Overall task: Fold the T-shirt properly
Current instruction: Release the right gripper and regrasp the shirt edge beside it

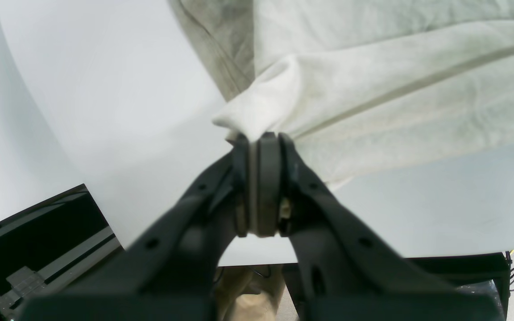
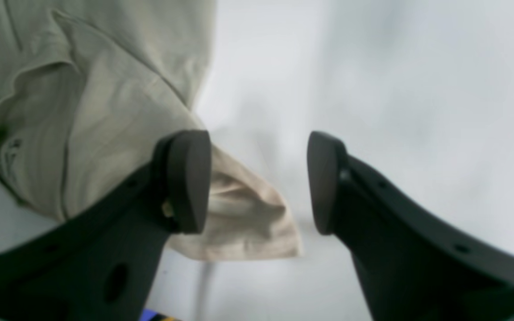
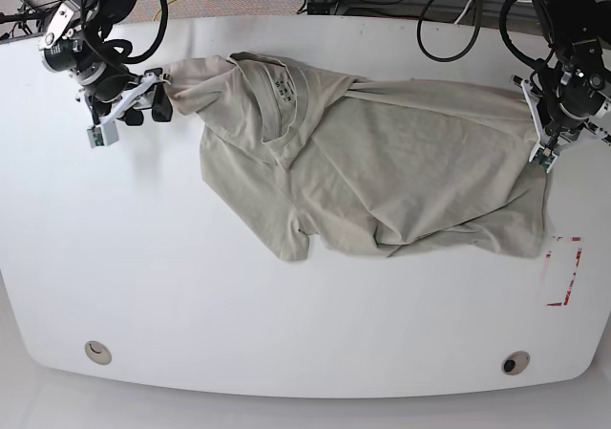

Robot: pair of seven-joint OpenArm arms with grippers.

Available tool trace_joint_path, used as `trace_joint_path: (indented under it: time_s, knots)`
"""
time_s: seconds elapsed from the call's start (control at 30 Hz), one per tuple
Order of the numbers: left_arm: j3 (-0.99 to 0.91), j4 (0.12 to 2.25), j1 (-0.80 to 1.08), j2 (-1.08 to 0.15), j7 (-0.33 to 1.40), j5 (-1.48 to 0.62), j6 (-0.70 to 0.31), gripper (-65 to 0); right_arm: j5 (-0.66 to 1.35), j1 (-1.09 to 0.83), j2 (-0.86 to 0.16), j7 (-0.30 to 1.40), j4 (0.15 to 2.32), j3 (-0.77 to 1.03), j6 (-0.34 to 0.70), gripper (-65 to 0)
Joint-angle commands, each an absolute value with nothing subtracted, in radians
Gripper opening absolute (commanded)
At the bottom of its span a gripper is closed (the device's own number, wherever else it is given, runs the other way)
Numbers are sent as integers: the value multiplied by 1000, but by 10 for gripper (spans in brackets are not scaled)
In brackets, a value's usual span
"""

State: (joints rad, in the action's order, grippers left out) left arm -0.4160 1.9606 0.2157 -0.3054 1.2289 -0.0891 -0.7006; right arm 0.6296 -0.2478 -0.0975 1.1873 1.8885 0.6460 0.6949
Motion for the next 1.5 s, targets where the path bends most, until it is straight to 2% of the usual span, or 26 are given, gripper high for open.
trace_joint_path:
  time_s: [0.0, 0.2, 0.63, 1.2, 1.47]
  knots:
    - [-420, 1975, 206, -318, 1219, -84, -698, -650, 685, -216, -116, 1168, 1933, 567, 698, -322]
    - [-420, 1975, 208, -317, 1219, -84, -698, -650, 690, -188, -113, 1162, 1931, 443, 698, -323]
    - [-420, 1975, 209, -315, 1219, -84, -698, -650, 495, -7, -136, 1107, 1695, 447, 698, -323]
    - [-421, 1975, 208, -314, 1219, -84, -698, -650, 496, 56, -136, 1027, 1389, 449, 698, -323]
    - [-420, 1975, 205, -314, 1219, -84, -698, -650, 486, 59, -76, 1027, 1385, 443, 698, -319]
